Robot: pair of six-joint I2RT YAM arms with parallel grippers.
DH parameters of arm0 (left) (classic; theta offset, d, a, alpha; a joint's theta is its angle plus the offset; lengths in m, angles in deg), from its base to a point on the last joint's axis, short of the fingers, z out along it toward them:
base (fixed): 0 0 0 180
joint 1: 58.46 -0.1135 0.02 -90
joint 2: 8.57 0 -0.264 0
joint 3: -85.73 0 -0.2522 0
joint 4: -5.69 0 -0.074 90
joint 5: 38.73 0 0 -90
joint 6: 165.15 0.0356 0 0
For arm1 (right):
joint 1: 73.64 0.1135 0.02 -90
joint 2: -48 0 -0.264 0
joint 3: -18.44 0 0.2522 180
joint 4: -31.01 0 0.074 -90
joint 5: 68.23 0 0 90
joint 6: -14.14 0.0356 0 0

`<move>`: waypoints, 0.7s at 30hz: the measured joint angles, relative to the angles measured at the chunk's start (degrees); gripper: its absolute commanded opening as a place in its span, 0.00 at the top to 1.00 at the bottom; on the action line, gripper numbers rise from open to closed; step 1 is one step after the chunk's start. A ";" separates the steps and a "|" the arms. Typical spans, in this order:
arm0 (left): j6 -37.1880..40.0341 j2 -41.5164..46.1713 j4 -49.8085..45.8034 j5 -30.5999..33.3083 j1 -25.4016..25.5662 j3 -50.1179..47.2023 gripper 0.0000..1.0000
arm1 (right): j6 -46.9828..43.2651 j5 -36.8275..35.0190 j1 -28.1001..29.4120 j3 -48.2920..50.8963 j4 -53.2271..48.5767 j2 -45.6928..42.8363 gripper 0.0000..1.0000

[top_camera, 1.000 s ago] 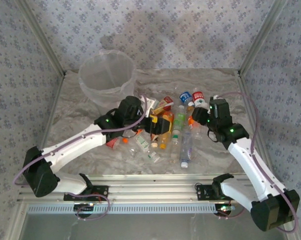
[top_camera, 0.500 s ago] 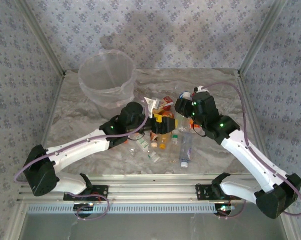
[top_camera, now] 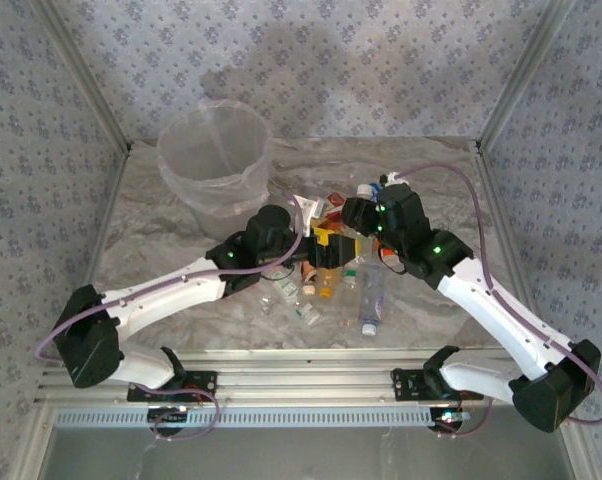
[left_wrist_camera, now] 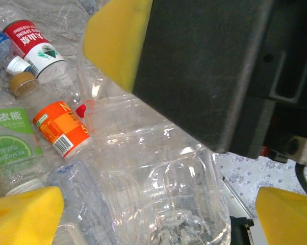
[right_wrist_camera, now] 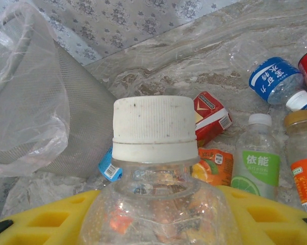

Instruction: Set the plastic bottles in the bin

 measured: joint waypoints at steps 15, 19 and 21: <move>-2.21 -2.80 3.13 -4.33 0.26 0.02 0.18 | 1.07 2.84 0.00 0.00 2.29 0.00 0.48; -2.67 -2.80 3.52 -5.16 0.26 0.02 0.24 | 1.07 3.06 0.00 0.00 2.60 0.00 0.48; -2.75 -2.80 3.69 -5.33 0.26 0.04 0.28 | 1.09 3.10 0.00 0.00 2.84 -0.02 0.48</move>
